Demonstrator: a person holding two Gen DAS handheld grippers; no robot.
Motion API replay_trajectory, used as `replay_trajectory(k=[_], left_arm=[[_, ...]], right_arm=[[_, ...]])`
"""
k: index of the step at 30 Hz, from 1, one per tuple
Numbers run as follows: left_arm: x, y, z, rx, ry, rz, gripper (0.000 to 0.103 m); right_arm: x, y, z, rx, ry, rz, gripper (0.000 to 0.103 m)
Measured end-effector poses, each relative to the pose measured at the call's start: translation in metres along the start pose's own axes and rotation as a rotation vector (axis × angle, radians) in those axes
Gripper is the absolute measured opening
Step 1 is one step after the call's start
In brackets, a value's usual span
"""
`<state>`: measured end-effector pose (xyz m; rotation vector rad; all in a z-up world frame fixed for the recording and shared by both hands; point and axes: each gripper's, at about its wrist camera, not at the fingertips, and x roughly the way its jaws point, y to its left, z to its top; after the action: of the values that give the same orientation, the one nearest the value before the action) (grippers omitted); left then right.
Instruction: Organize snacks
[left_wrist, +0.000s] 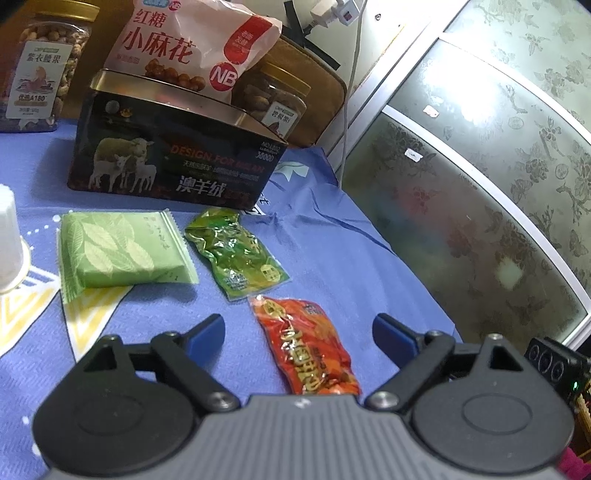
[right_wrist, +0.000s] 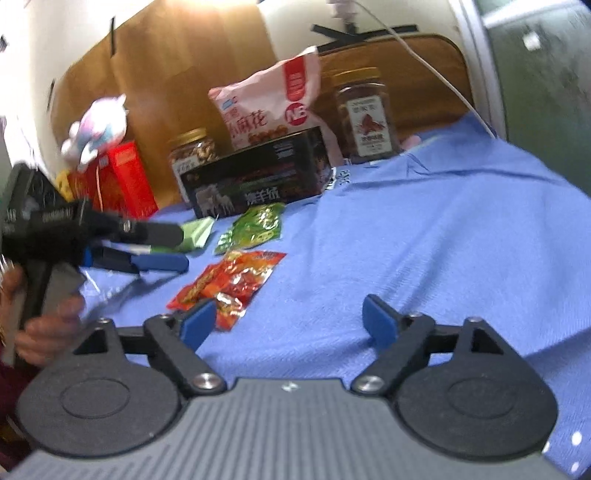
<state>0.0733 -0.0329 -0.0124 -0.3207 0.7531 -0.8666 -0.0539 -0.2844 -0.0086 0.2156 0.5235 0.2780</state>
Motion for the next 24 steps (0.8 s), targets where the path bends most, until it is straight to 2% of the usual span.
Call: replay_trajectory(k=[5,8,13,15,19,21,24], left_arm=[[0.0,0.001,0.0,-0.004,-0.002,0.005,0.09],[0.001,0.0,0.0,-0.007,-0.003,0.015,0.096],[-0.005,-0.003,-0.003,-0.01,-0.035,0.078,0.096],[-0.01,-0.006,-0.006,-0.013,-0.039,0.069,0.096],[-0.016,-0.019,-0.007,-0.003,-0.039,0.066,0.096],[-0.01,-0.025,-0.006,-0.008,0.0,0.06,0.092],[0.008,-0.035,-0.008,0.013,0.102,0.05,0.077]], right_arm=[[-0.002,0.003,-0.003,-0.048,0.014,0.018,0.096],[-0.004,0.008,-0.006,-0.118,0.028,0.018,0.096],[-0.003,0.013,-0.008,-0.185,0.044,0.003,0.095],[-0.001,0.014,-0.006,-0.192,0.053,-0.001,0.095],[0.004,0.019,0.0,-0.214,0.062,0.006,0.089],[0.011,0.026,0.005,-0.244,0.077,0.031,0.088],[0.025,0.041,0.009,-0.301,0.124,0.05,0.074]])
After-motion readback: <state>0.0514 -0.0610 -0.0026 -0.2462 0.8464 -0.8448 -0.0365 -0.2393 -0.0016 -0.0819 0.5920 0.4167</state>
